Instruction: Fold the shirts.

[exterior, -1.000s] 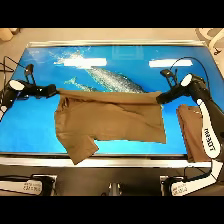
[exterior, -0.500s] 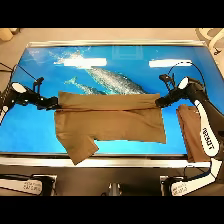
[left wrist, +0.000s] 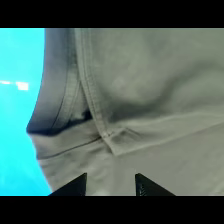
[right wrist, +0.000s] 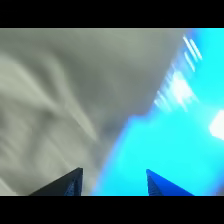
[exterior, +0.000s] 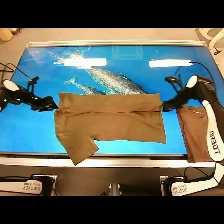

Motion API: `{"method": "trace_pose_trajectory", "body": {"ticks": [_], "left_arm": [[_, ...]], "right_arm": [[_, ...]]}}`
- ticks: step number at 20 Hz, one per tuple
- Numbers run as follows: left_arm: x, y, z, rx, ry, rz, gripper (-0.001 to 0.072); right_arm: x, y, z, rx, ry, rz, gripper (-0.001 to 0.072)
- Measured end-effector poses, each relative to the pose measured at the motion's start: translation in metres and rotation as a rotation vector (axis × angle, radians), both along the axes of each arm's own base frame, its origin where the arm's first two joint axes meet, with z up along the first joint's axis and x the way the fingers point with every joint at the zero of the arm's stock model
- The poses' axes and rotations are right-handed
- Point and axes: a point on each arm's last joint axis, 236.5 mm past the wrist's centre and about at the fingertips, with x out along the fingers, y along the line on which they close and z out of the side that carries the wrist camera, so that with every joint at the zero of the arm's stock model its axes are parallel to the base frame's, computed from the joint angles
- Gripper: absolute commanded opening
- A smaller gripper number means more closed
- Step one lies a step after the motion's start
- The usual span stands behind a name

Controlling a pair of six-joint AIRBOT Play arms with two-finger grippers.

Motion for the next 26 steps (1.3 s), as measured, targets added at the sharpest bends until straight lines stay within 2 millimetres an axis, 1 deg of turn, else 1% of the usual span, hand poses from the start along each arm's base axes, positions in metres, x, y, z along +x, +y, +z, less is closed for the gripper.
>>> {"method": "trace_pose_trajectory", "body": {"ticks": [1, 3, 5, 6, 8, 9, 12, 14, 16, 17, 18, 19, 20, 21, 24, 26], "left_arm": [[-0.012, 0.002, 0.002, -0.008, 0.021, 0.001, 0.0404], [-0.045, 0.002, -0.005, -0.025, 0.080, 0.008, 0.0402], [-0.087, -0.004, -0.021, -0.042, 0.146, 0.008, 0.0400], [-0.109, -0.010, -0.029, -0.055, 0.175, 0.009, 0.0400], [-0.142, -0.021, -0.043, -0.078, 0.206, 0.022, 0.0399], [-0.155, -0.026, -0.049, -0.090, 0.216, 0.031, 0.0399], [-0.183, -0.040, -0.064, -0.127, 0.253, 0.057, 0.0398], [-0.192, -0.047, -0.069, -0.142, 0.264, 0.065, 0.0398], [-0.196, -0.053, -0.072, -0.153, 0.267, 0.068, 0.0396], [-0.197, -0.055, -0.073, -0.153, 0.265, 0.066, 0.0353], [-0.196, -0.056, -0.074, -0.149, 0.260, 0.069, 0.0214], [-0.195, -0.055, -0.077, -0.138, 0.253, 0.073, 0.0123], [-0.193, -0.055, -0.079, -0.127, 0.245, 0.076, 0.0111], [-0.192, -0.056, -0.080, -0.123, 0.239, 0.079, 0.0027], [-0.189, -0.057, -0.081, -0.116, 0.227, 0.083, 0.0026], [-0.188, -0.058, -0.082, -0.114, 0.223, 0.086, 0.0026]], "right_arm": [[-0.016, -0.009, 0.002, 0.005, 0.045, -0.012, 0.0432], [-0.052, -0.019, 0.004, 0.018, 0.126, -0.024, 0.0431], [-0.085, -0.021, 0.004, 0.027, 0.167, -0.024, 0.0430], [-0.097, -0.019, 0.004, 0.033, 0.169, -0.024, 0.0430], [-0.112, -0.014, 0.005, 0.045, 0.147, -0.031, 0.0429], [-0.116, -0.013, 0.006, 0.047, 0.137, -0.034, 0.0429], [-0.121, -0.011, 0.006, 0.051, 0.115, -0.043, 0.0429], [-0.123, -0.010, 0.006, 0.052, 0.108, -0.047, 0.0429], [-0.123, -0.010, 0.006, 0.052, 0.102, -0.051, 0.0434], [-0.124, -0.010, 0.005, 0.053, 0.104, -0.052, 0.0482], [-0.127, -0.009, 0.003, 0.055, 0.112, -0.053, 0.0556], [-0.130, -0.008, 0.000, 0.058, 0.122, -0.055, 0.0558], [-0.135, -0.007, -0.004, 0.061, 0.135, -0.059, 0.0558], [-0.140, -0.005, -0.008, 0.065, 0.150, -0.064, 0.0558], [-0.155, 0.002, -0.022, 0.088, 0.189, -0.078, 0.0555], [-0.161, 0.012, -0.030, 0.123, 0.203, -0.100, 0.0554]]}}
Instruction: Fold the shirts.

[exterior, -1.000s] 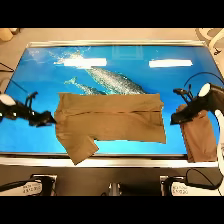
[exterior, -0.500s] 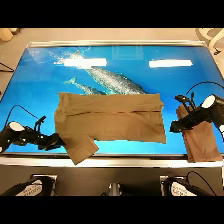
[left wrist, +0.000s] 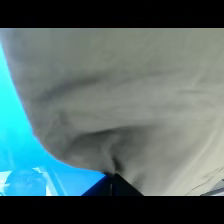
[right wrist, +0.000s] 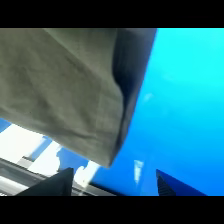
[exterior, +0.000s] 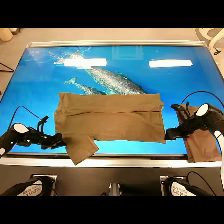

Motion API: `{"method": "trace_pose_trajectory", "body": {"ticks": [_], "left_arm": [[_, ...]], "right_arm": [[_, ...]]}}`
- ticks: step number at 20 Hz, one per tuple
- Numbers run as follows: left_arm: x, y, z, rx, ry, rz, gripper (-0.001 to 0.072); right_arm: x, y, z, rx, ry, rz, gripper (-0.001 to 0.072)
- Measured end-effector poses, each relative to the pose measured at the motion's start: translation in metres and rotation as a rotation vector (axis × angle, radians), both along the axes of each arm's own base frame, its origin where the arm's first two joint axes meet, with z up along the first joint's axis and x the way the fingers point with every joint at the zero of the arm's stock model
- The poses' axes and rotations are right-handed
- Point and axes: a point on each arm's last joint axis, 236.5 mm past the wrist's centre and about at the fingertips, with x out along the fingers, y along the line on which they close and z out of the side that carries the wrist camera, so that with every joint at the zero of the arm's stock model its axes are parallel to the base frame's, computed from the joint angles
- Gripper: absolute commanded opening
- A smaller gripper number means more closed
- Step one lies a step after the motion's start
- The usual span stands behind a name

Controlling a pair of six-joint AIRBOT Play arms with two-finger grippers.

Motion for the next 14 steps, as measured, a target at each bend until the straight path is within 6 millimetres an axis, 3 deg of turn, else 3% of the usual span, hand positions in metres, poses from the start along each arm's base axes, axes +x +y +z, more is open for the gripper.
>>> {"method": "trace_pose_trajectory", "body": {"ticks": [4, 6, 8, 11, 14], "left_arm": [[0.002, 0.000, 0.000, 0.005, -0.006, 0.003, 0.0026], [0.002, 0.001, 0.000, 0.009, -0.011, 0.003, 0.0026], [0.003, 0.002, 0.000, 0.015, -0.020, 0.001, 0.0026], [0.004, 0.002, 0.001, 0.017, -0.028, 0.003, 0.0025], [0.006, 0.001, 0.002, 0.013, -0.032, 0.008, 0.0024]], "right_arm": [[-0.010, 0.017, -0.014, 0.060, 0.015, -0.049, 0.0524], [-0.012, 0.021, -0.018, 0.072, 0.017, -0.069, 0.0400], [-0.010, 0.023, -0.022, 0.076, 0.009, -0.096, 0.0328], [-0.005, 0.022, -0.026, 0.069, -0.008, -0.122, 0.0026], [-0.004, 0.023, -0.027, 0.072, -0.011, -0.129, 0.0022]]}}
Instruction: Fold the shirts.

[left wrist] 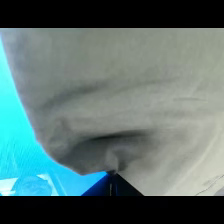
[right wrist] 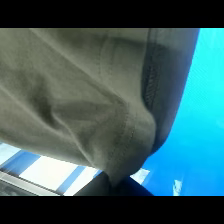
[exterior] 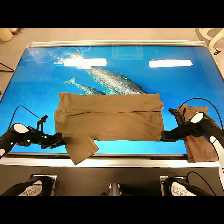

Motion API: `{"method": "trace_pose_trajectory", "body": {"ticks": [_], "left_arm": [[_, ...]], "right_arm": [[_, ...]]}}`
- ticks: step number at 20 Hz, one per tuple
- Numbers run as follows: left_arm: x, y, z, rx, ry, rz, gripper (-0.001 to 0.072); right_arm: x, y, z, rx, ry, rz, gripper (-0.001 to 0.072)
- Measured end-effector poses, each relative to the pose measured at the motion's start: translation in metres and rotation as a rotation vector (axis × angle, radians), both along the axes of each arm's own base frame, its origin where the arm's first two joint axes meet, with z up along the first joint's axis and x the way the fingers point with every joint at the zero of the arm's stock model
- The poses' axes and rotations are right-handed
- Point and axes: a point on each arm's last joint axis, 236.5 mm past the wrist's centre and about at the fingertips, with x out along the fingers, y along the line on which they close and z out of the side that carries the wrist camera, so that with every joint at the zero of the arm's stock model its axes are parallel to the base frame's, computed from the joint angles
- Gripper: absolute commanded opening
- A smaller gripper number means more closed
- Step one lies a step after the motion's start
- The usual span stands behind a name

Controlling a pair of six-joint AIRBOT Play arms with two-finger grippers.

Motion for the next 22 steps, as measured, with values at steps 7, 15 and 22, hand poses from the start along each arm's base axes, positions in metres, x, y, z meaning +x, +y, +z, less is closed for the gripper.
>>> {"method": "trace_pose_trajectory", "body": {"ticks": [7, 15, 22], "left_arm": [[0.039, 0.005, 0.039, 0.018, -0.161, -0.005, 0.0017], [0.136, 0.025, 0.115, 0.059, -0.385, 0.079, 0.0017], [0.218, 0.032, 0.114, 0.058, -0.404, 0.088, 0.0020]], "right_arm": [[0.035, -0.008, 0.030, -0.028, -0.152, 0.099, 0.0017], [0.132, -0.032, 0.089, -0.113, -0.429, 0.101, 0.0018], [0.205, -0.028, 0.085, -0.191, -0.510, 0.156, 0.0020]]}}
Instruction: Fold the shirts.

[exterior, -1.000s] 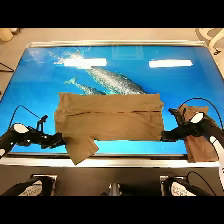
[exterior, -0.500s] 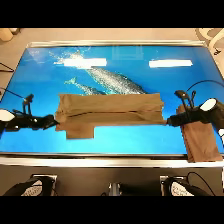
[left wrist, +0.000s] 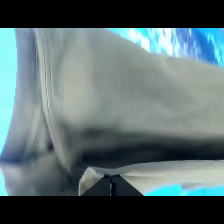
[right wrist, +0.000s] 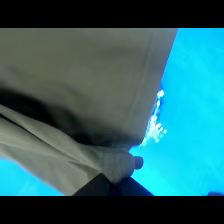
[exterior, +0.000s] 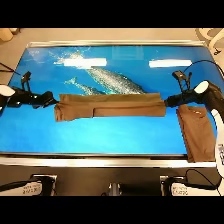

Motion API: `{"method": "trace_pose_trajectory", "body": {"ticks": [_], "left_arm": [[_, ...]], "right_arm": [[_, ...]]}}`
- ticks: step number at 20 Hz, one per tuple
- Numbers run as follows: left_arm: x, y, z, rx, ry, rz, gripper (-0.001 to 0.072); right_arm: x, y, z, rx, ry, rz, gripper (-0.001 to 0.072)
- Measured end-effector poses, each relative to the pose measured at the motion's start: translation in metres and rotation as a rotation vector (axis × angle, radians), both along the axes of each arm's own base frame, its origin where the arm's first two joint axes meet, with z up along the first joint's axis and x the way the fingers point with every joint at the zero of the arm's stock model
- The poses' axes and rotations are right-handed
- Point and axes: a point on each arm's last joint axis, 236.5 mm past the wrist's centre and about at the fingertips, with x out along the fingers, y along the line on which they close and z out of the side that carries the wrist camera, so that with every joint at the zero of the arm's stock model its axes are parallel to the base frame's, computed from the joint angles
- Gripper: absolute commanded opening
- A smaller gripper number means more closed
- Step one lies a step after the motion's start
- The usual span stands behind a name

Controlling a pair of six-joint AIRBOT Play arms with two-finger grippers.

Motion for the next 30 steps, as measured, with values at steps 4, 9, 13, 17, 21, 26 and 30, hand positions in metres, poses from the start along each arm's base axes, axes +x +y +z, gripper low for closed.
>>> {"method": "trace_pose_trajectory", "body": {"ticks": [4, 9, 13, 17, 21, 26, 30], "left_arm": [[0.030, -0.002, -0.026, -0.013, 0.049, -0.013, 0.0028], [0.036, -0.007, -0.066, -0.046, 0.159, 0.019, 0.0503], [0.041, -0.008, -0.060, -0.063, 0.170, 0.023, 0.0543], [0.055, -0.005, -0.023, -0.061, 0.106, -0.002, 0.0534], [0.061, -0.010, 0.022, -0.046, 0.015, -0.037, 0.0533], [0.053, -0.038, 0.076, -0.037, -0.092, -0.100, 0.0534], [0.041, -0.075, 0.107, -0.040, -0.155, -0.176, 0.0534]], "right_arm": [[0.023, -0.002, -0.018, -0.004, 0.007, -0.021, 0.0021], [0.029, 0.011, -0.047, 0.081, 0.065, -0.069, 0.0375], [0.030, 0.019, -0.045, 0.136, 0.079, -0.060, 0.0604], [0.029, -0.001, -0.015, 0.161, 0.049, -0.058, 0.0634], [0.023, -0.016, -0.021, 0.214, 0.091, -0.115, 0.0678], [0.016, 0.010, -0.053, 0.399, 0.213, -0.153, 0.0691], [0.015, 0.038, -0.065, 0.477, 0.264, -0.145, 0.0540]]}}
